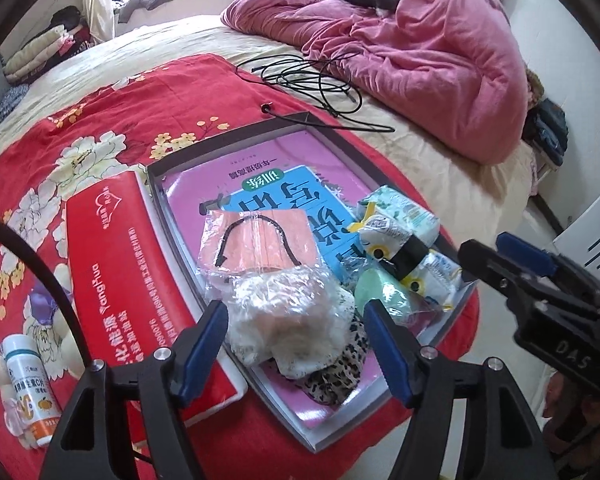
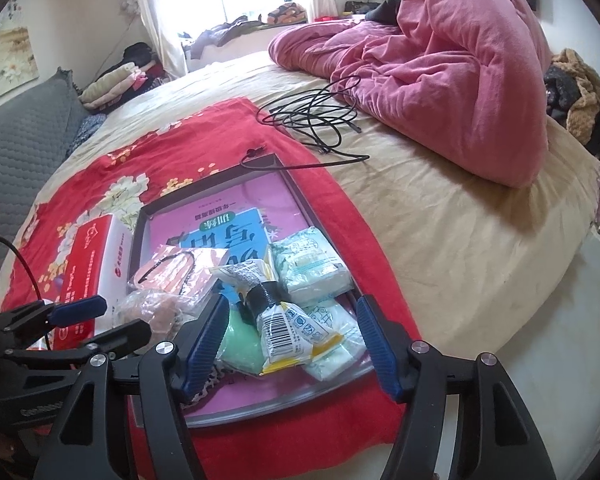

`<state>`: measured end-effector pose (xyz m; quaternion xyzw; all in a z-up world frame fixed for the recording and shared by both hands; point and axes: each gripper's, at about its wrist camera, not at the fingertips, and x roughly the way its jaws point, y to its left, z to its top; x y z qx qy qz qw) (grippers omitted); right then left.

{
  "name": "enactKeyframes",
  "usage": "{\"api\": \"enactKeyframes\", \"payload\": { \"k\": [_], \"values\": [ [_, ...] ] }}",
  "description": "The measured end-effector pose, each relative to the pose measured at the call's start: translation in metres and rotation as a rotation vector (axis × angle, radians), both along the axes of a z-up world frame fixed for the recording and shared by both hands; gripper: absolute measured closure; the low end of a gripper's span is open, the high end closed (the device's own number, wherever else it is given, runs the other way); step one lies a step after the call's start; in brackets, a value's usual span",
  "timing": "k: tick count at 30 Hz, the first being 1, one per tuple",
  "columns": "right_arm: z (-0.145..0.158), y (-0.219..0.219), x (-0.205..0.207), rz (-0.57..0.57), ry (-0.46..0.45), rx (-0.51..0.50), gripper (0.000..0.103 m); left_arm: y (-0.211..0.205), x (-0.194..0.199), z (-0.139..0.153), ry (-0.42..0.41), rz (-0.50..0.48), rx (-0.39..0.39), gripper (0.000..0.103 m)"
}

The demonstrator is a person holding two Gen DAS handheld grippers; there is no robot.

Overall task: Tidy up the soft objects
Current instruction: 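Move both open tools back over the plush toys and bottle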

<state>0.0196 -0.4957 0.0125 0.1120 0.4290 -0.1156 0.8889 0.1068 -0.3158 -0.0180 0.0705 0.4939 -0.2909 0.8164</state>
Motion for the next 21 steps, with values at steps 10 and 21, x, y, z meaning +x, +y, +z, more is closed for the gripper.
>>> {"api": "enactKeyframes", "payload": {
  "k": [10, 21],
  "values": [
    [0.017, 0.017, -0.003, 0.018, -0.024, -0.025, 0.034, 0.018, -0.008, 0.020, -0.031, 0.016, -0.012, 0.030],
    [0.042, 0.052, -0.001, 0.087, -0.051, -0.071, 0.028, 0.060, -0.023, 0.053, -0.095, 0.075, -0.026, 0.030]
  ]
}}
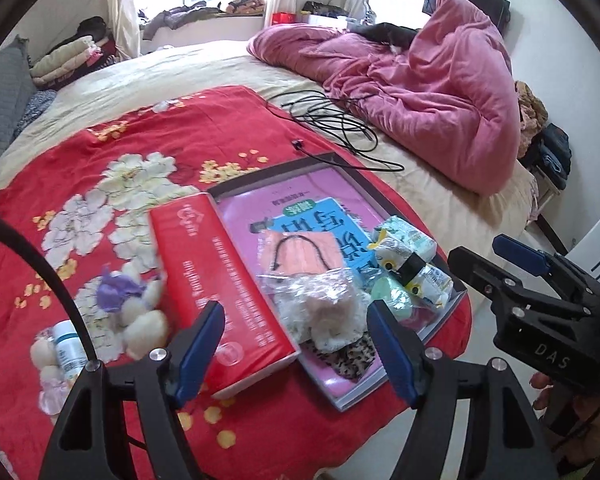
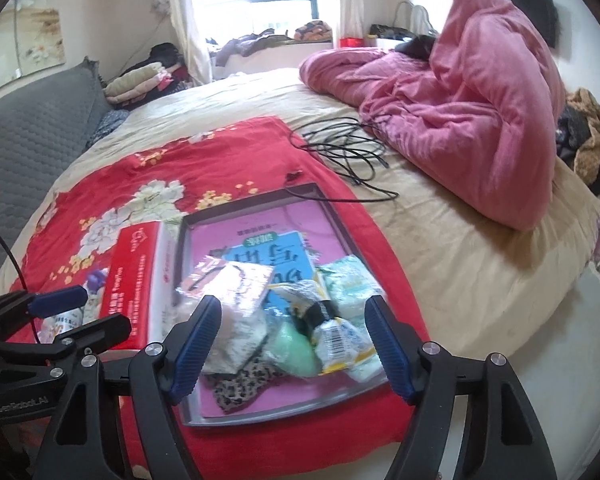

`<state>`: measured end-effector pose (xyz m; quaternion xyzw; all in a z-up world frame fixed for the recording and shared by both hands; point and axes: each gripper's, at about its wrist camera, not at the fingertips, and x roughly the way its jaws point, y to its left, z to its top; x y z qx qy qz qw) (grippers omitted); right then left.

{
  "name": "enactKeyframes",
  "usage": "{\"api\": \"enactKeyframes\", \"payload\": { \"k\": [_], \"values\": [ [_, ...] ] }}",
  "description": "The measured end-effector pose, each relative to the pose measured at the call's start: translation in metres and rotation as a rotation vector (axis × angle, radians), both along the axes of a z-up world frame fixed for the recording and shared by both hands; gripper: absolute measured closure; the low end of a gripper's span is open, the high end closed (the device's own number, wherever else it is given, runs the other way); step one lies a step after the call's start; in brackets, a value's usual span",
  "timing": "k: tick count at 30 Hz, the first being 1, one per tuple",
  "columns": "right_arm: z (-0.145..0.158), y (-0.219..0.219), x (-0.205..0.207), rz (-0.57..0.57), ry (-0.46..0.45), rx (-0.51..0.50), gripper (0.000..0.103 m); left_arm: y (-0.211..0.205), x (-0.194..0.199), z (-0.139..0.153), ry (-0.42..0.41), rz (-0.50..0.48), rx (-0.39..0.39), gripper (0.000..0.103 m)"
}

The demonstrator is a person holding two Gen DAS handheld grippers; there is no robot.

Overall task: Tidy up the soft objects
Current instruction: 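Move both open tools back over the plush toys and bottle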

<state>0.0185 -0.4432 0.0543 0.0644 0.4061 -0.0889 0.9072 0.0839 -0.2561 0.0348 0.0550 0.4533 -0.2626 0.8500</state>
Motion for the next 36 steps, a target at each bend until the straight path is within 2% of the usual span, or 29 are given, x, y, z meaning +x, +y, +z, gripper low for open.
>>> {"api": "enactKeyframes", "payload": {
  "k": [24, 36],
  "values": [
    [0.014, 0.159, 0.017, 0.287, -0.009, -0.083, 0.027, 0.151, -0.020, 0.004, 0.002, 0.233, 0.008, 0.027],
    [-0.005, 0.219, 0.030, 0.401, 0.035, -0.125, 0.027, 0.237, -0.017, -0.022, 0.068, 0.375, -0.026, 0.027]
  ]
}}
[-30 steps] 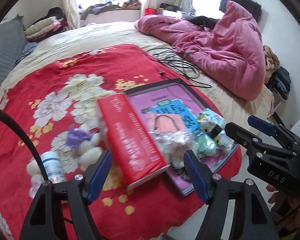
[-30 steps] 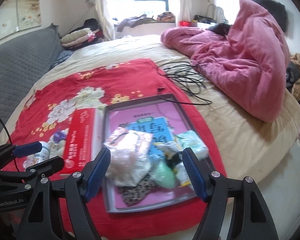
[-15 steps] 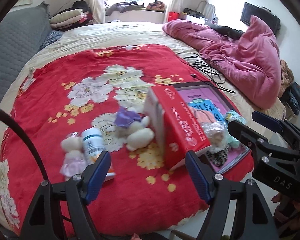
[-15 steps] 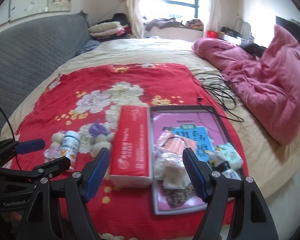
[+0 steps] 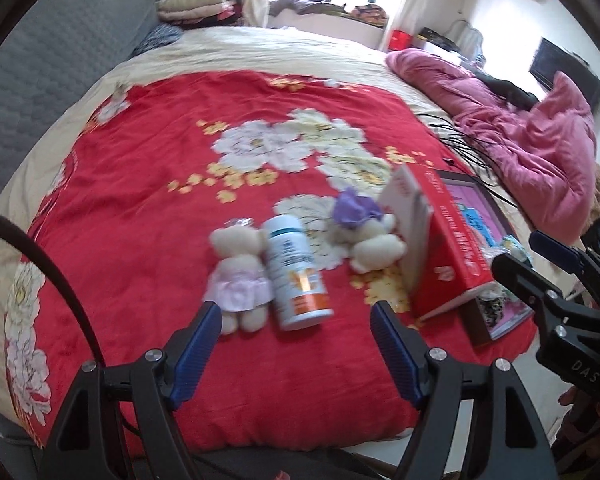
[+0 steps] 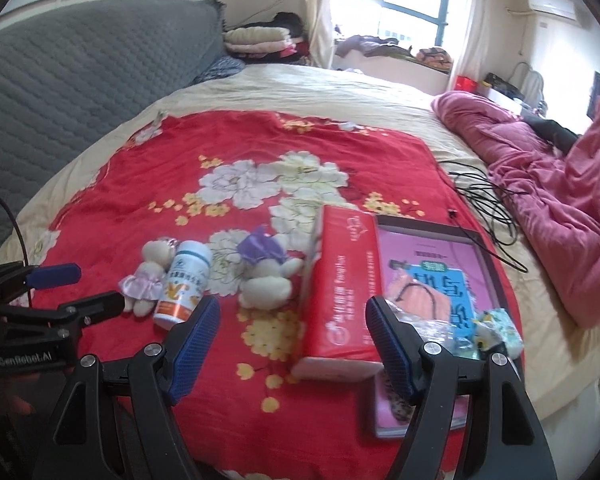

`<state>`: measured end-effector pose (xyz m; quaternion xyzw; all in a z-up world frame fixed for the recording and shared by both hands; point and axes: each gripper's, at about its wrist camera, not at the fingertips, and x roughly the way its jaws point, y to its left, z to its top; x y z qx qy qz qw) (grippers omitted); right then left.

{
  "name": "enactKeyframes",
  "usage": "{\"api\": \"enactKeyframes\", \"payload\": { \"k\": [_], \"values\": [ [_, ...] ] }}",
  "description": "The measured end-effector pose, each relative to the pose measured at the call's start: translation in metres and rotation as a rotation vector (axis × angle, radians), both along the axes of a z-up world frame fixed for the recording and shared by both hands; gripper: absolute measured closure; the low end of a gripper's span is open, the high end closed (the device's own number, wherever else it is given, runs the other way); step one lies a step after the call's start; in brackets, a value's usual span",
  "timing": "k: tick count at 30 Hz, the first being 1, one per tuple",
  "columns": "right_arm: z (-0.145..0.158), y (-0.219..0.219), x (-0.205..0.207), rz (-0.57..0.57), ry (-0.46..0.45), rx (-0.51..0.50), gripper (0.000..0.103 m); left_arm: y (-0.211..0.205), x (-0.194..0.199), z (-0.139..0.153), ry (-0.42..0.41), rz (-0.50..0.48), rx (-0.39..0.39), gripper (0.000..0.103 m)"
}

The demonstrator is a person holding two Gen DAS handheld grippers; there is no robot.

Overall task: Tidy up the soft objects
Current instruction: 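Move both open tools back over the plush toys and bottle, then grasp the pink-dress teddy bear with the left tool while the right tool grasps the purple-bow plush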

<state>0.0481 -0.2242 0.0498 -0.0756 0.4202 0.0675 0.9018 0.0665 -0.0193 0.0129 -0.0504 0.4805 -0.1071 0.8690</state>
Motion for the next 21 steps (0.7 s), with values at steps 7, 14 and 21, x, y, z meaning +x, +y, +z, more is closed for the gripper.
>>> {"api": "enactKeyframes", "payload": {
  "k": [7, 14, 21],
  "values": [
    [-0.023, 0.025, 0.015, 0.046, 0.044, -0.033, 0.027, 0.041, 0.015, -0.021, 0.048, 0.078, -0.044, 0.027],
    [-0.047, 0.040, 0.039, 0.066, 0.091, -0.055, 0.027, 0.054, 0.038, -0.051, 0.117, 0.103, -0.064, 0.027],
    [-0.067, 0.046, 0.068, 0.074, 0.123, -0.094, 0.027, 0.050, 0.065, -0.080, 0.164, 0.108, -0.051, 0.027]
  ]
}}
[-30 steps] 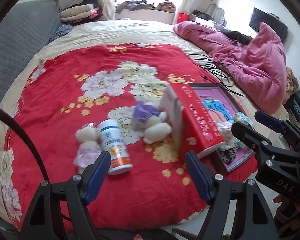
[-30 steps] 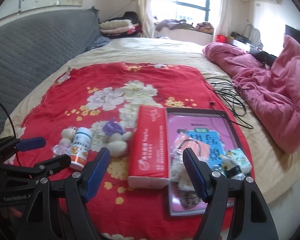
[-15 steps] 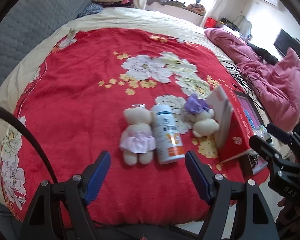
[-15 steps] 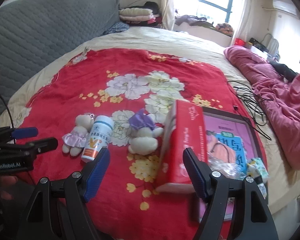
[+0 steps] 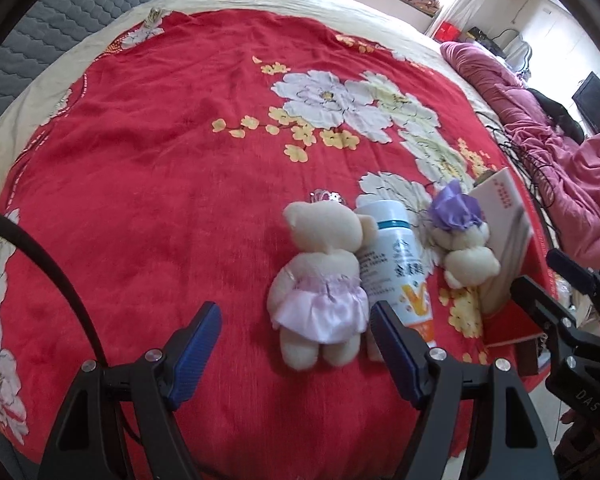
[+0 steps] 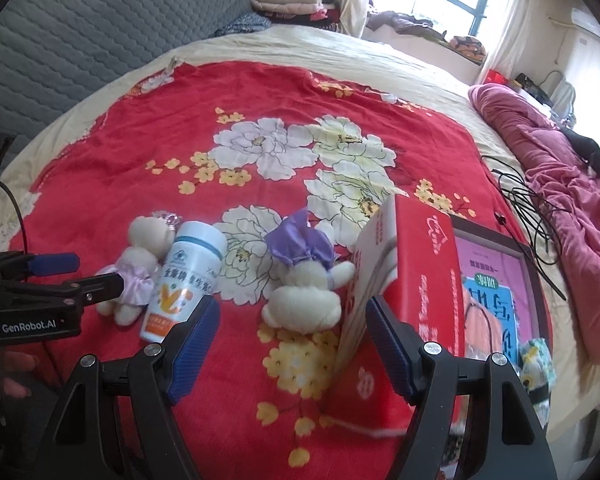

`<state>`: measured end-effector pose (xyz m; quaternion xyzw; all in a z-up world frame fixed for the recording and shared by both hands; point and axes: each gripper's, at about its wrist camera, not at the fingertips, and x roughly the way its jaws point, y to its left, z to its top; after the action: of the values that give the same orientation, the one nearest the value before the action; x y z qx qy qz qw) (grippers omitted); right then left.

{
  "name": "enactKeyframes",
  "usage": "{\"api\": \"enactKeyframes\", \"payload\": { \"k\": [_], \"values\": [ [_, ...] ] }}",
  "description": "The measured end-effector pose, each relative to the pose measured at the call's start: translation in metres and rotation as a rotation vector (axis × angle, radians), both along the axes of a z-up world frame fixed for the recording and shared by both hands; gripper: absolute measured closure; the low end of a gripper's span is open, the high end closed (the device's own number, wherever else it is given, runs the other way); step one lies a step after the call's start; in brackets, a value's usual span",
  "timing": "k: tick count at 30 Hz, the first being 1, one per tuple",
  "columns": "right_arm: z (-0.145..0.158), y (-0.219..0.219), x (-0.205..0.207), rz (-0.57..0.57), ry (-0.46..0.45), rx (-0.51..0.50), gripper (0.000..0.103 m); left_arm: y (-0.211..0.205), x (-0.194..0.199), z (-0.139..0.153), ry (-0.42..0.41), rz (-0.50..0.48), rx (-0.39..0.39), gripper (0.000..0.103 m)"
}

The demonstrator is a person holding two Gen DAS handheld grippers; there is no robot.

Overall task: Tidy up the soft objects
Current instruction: 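Grasp the pink-dress teddy bear with the left tool while the right tool grasps the purple-bow plush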

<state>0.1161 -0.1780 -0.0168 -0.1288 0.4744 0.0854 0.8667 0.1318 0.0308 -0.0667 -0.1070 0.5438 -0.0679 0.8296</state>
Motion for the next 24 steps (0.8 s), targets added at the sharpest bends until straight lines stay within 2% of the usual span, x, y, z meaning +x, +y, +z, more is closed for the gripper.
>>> {"api": "enactKeyframes", "payload": {
  "k": [11, 19, 20, 23, 24],
  "values": [
    [-0.037, 0.017, 0.053, 0.037, 0.074, -0.126, 0.027, -0.003, 0.021, -0.025, 0.046, -0.009, -0.007, 0.026],
    [-0.065, 0.028, 0.078, 0.067, 0.125, -0.280, 0.027, -0.010, 0.029, -0.033, 0.045, -0.023, 0.010, 0.025],
    [-0.067, 0.028, 0.079, 0.066, 0.130, -0.293, 0.027, -0.010, 0.029, -0.033, 0.043, -0.024, 0.011, 0.025],
    [-0.078, 0.027, 0.083, 0.069, 0.158, -0.317, 0.042, -0.011, 0.031, -0.034, 0.043, -0.025, 0.012, 0.024],
    [-0.081, 0.027, 0.084, 0.068, 0.163, -0.320, 0.042, -0.012, 0.031, -0.034, 0.044, -0.023, 0.011, 0.024]
  ]
}}
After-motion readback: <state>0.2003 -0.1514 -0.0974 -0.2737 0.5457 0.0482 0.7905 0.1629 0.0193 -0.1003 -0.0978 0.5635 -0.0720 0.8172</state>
